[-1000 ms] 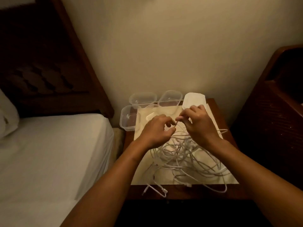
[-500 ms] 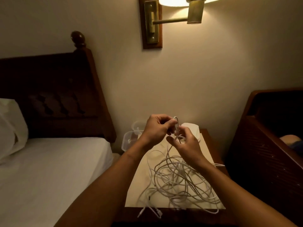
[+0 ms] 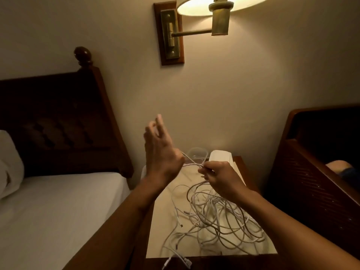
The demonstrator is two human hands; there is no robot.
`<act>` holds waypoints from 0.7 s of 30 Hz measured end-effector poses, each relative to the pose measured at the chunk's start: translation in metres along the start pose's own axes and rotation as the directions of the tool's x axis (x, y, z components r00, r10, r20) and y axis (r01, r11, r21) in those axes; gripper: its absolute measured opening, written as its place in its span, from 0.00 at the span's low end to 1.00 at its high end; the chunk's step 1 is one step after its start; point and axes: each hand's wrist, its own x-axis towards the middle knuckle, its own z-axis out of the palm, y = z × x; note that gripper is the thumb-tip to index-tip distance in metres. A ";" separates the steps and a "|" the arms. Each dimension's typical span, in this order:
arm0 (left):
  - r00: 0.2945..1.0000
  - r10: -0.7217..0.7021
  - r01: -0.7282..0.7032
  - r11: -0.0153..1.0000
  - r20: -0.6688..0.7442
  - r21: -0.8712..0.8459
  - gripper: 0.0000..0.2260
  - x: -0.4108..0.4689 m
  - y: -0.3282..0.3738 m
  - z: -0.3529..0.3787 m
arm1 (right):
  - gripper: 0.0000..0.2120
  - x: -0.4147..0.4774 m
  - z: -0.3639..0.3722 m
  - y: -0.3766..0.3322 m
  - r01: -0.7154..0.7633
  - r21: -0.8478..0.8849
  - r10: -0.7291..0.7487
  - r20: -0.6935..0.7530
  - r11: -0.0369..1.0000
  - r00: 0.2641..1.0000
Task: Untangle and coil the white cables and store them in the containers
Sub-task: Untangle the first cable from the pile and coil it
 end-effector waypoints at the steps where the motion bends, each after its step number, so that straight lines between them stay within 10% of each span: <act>1: 0.979 0.166 -0.182 0.973 0.117 0.140 0.43 -0.002 0.007 -0.003 | 0.10 0.002 0.001 0.000 0.018 -0.039 -0.019 -0.003 0.999 1.000; 4: 0.727 0.287 -0.599 0.709 0.624 0.372 0.29 -0.005 0.016 -0.001 | 0.10 0.004 0.001 -0.007 0.109 -0.109 -0.113 -0.034 0.988 0.993; 7: 0.618 0.240 -0.572 0.790 0.749 0.219 0.10 0.003 0.008 -0.003 | 0.08 0.002 -0.001 -0.012 0.157 -0.154 -0.171 -0.080 0.975 0.982; 13: 0.723 0.233 -0.095 0.966 0.651 -0.240 0.13 0.026 0.008 -0.012 | 0.10 -0.017 0.004 0.001 0.059 -0.094 -0.070 -0.117 0.994 0.991; 21: 0.898 0.027 0.322 0.639 0.439 -0.698 0.13 0.049 0.002 -0.035 | 0.13 -0.039 0.006 0.024 0.009 0.051 -0.005 -0.082 0.999 0.997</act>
